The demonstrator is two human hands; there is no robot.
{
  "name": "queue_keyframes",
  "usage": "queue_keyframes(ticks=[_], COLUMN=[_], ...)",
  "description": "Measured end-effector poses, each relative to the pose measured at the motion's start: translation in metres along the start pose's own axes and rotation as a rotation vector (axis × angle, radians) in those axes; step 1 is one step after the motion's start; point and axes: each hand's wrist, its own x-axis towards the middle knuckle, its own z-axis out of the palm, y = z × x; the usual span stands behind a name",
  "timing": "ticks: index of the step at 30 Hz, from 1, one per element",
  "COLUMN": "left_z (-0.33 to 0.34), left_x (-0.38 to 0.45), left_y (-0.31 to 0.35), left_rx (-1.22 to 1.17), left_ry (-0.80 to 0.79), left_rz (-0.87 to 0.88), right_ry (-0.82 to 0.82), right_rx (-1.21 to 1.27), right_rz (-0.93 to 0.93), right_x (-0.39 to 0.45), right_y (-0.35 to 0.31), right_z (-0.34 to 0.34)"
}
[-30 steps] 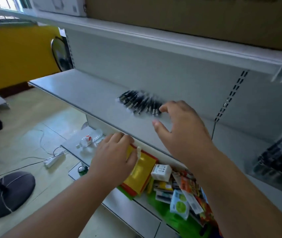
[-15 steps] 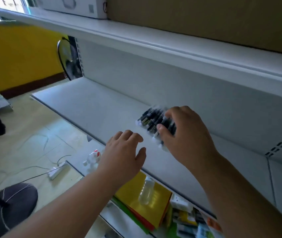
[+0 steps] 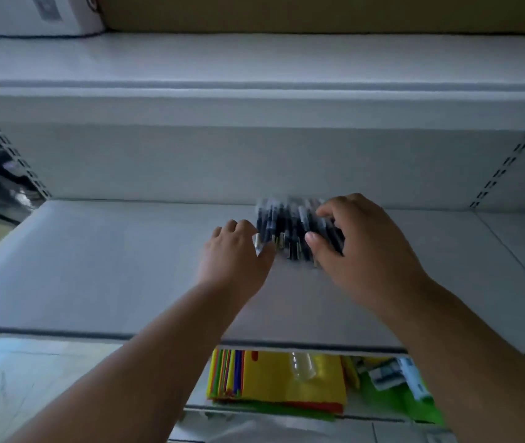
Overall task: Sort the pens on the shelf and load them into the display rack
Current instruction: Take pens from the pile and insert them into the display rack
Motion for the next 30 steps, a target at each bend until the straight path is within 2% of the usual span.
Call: queue_keyframes(ticks=[7,11,21,26,28,30], left_z=[0.007,0.011,0.003,-0.007,-0.009,-0.013], left_x=[0.022,0.028,0.040,0.016,0.001,-0.015], left_y=[0.004,0.006,0.011,0.000,-0.005,-0.009], left_rx=[-0.008,0.100,0.147,-0.125,-0.355,-0.684], left_ry=[-0.056,-0.115,-0.210,-0.068,-0.037,-0.102], left_rz=[0.032,0.048,0.011,0.030,0.018,-0.033], right_ry=[0.024,0.043,0.071,0.074,0.037,-0.013], right_rx=[-0.031,-0.016,-0.035,-0.027,-0.003,0.018], right_rz=[0.090,0.113,0.091,0.111,0.148,0.191], right_x=[-0.003,-0.006,-0.003,-0.001,-0.001,0.000], right_y=[-0.005,-0.006,0.000,0.007,0.009,0.010], right_z=[-0.002,-0.001,-0.006,-0.003,0.005,0.016])
